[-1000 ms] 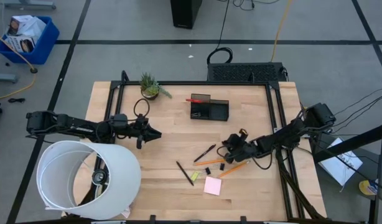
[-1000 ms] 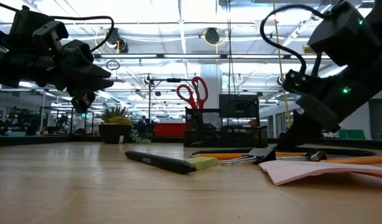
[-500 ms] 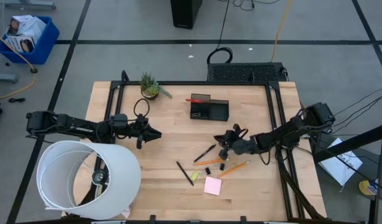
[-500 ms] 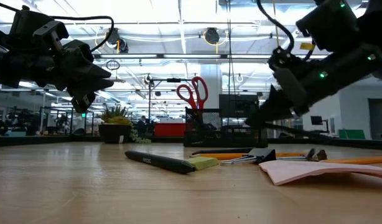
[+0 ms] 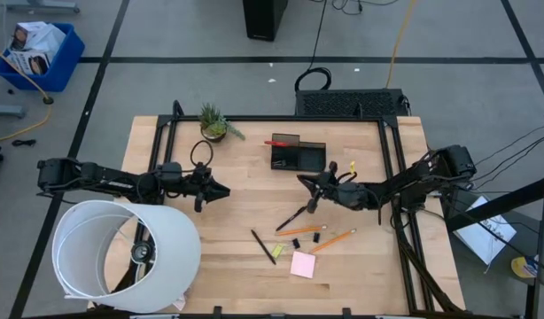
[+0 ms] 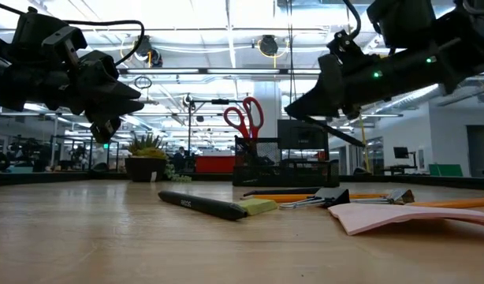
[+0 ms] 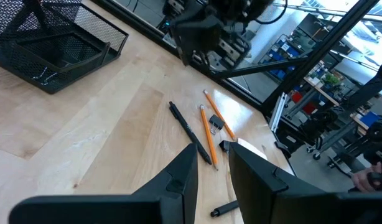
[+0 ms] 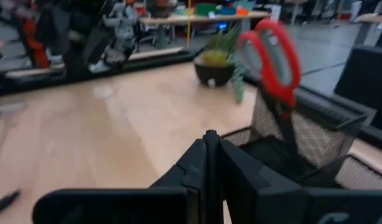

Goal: Pick and place office supplies into organizer
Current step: Put the black pen into the desk organizer

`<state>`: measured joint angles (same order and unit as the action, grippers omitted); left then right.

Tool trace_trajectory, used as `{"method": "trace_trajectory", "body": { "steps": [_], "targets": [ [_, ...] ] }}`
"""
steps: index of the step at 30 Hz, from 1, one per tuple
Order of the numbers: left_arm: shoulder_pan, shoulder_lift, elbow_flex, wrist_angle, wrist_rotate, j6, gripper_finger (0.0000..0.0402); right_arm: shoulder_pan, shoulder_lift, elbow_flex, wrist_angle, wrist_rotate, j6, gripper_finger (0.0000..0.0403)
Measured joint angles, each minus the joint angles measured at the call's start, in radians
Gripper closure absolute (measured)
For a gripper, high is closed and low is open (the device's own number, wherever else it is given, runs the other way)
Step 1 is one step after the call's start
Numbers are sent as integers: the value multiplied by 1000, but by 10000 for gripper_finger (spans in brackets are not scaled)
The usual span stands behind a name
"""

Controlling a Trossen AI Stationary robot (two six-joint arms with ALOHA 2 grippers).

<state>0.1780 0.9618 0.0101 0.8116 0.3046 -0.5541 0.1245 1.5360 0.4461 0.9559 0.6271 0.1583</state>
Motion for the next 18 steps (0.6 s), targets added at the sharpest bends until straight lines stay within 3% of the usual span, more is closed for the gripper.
{"method": "trace_trajectory", "body": {
  "steps": [10, 18],
  "targets": [
    [-1, 0, 0, 0, -21, 1, 309, -139, 0, 1, 228, -7, -50, 375],
    [-1, 0, 0, 4, -45, 12, 309, -239, 0, 33, 318, -84, -45, 377]
  ]
}}
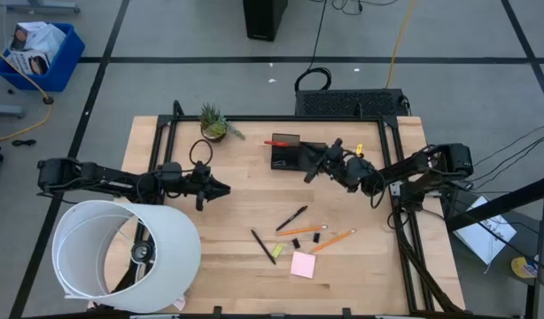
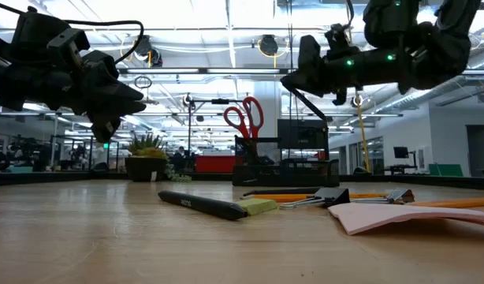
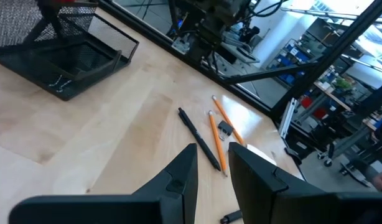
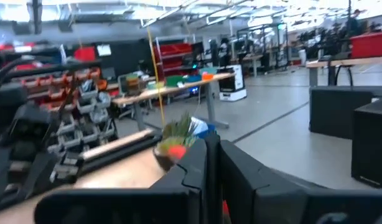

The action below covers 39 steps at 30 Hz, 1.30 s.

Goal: Pick and place office supplies into organizer
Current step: Put the black pen into the desk organizer

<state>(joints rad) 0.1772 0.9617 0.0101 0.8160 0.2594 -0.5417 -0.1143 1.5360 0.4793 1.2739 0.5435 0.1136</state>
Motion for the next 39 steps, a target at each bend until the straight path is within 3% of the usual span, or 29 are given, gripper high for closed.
{"method": "trace_trajectory", "body": {
  "steps": [4, 11, 18, 26, 30, 39],
  "targets": [
    [1, 0, 0, 2, -7, 10, 309, -22, 31, 80, 3, -73, -65, 375],
    [1, 0, 0, 4, -19, 6, 309, -59, 201, 262, 45, -75, -241, 378],
    [1, 0, 0, 1, 1, -8, 309, -126, 344, 339, 183, -67, -340, 376],
    [1, 0, 0, -4, 1, -6, 309, -211, 450, 345, 292, -77, -283, 377],
    [1, 0, 0, -4, 1, -4, 309, -244, 448, 367, 282, -152, -249, 374],
    [1, 0, 0, -3, 1, 13, 309, -247, 449, 399, 259, -156, -273, 376]
  ]
}}
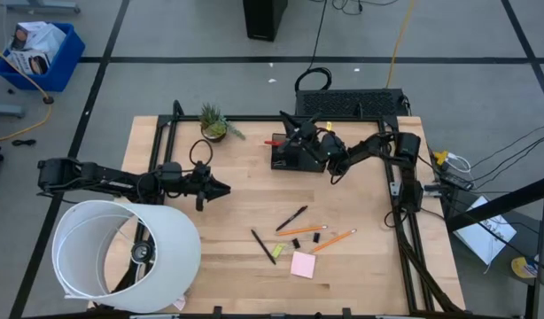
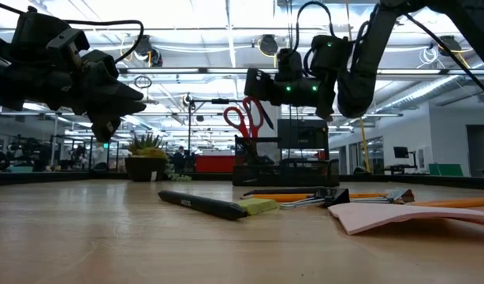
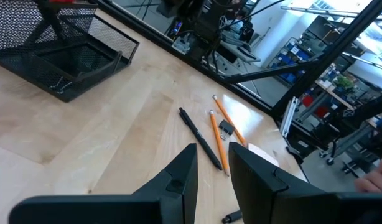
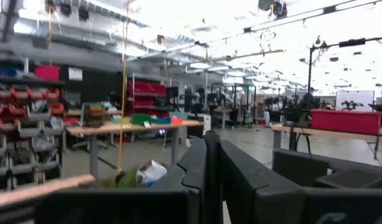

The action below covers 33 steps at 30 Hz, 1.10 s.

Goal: Pick and place office supplies into organizer
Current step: Put the black pen into the desk organizer, then put the binder clip into the desk organizer

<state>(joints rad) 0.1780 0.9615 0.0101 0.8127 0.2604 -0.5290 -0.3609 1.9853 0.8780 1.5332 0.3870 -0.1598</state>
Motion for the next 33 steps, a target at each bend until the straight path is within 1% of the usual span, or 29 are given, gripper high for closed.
{"method": "trace_trajectory", "body": {
  "steps": [3, 9, 13, 19, 28, 33],
  "targets": [
    [0, 0, 0, 0, 0, 0, 309, -8, 0, 0, -4, -6, -4, 374],
    [0, 0, 0, 0, 0, 0, 309, -39, 0, 0, -6, -96, 28, 374],
    [0, 0, 0, 0, 0, 0, 309, -56, 0, 0, -25, -153, 52, 364],
    [0, 0, 0, 0, 0, 0, 309, -63, 0, 0, -23, -156, 70, 348],
    [0, 0, 0, 0, 0, 1, 309, -63, 0, 0, -39, -156, 71, 347],
    [0, 0, 0, -1, -1, 12, 309, -57, 0, -1, -77, -156, 102, 348]
  ]
}}
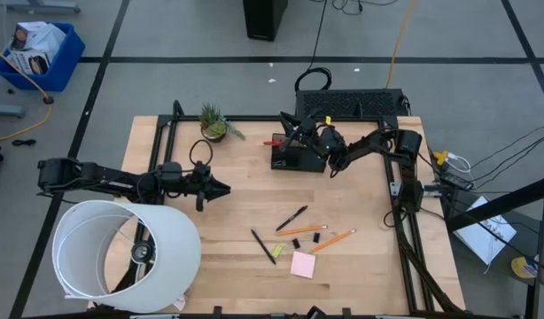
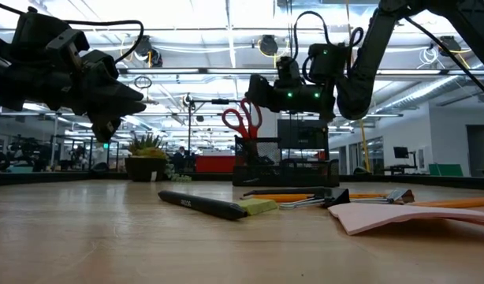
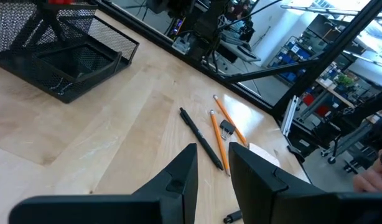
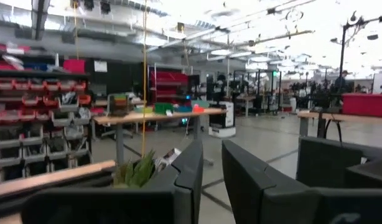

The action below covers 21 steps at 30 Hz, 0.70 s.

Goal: Pick and place office supplies into organizer
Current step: Put the binder clip into the desk organizer

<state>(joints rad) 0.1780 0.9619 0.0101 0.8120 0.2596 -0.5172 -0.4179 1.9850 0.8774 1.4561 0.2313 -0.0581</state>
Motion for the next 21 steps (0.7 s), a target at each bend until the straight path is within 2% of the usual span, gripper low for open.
{"method": "trace_trajectory", "body": {
  "steps": [6, 9, 12, 14, 17, 21],
  "targets": [
    [0, 0, 0, -41, 0, 10, 309, 45, -64, -54, 80, 2, -71, 348],
    [0, 0, 0, -64, 0, 13, 309, 79, -122, -107, 59, 2, -85, 348],
    [0, 0, 0, -81, 0, 13, 309, 120, -183, -169, 50, -10, -39, 348],
    [0, 0, 0, -87, 0, 15, 309, 146, -230, -209, 39, -67, -3, 348],
    [0, 0, 0, -85, -4, 13, 309, 184, -306, -262, -39, -154, 24, 348],
    [-1, 0, 0, -85, -31, 9, 309, 246, -434, -318, -257, -179, 72, 351]
  ]
}}
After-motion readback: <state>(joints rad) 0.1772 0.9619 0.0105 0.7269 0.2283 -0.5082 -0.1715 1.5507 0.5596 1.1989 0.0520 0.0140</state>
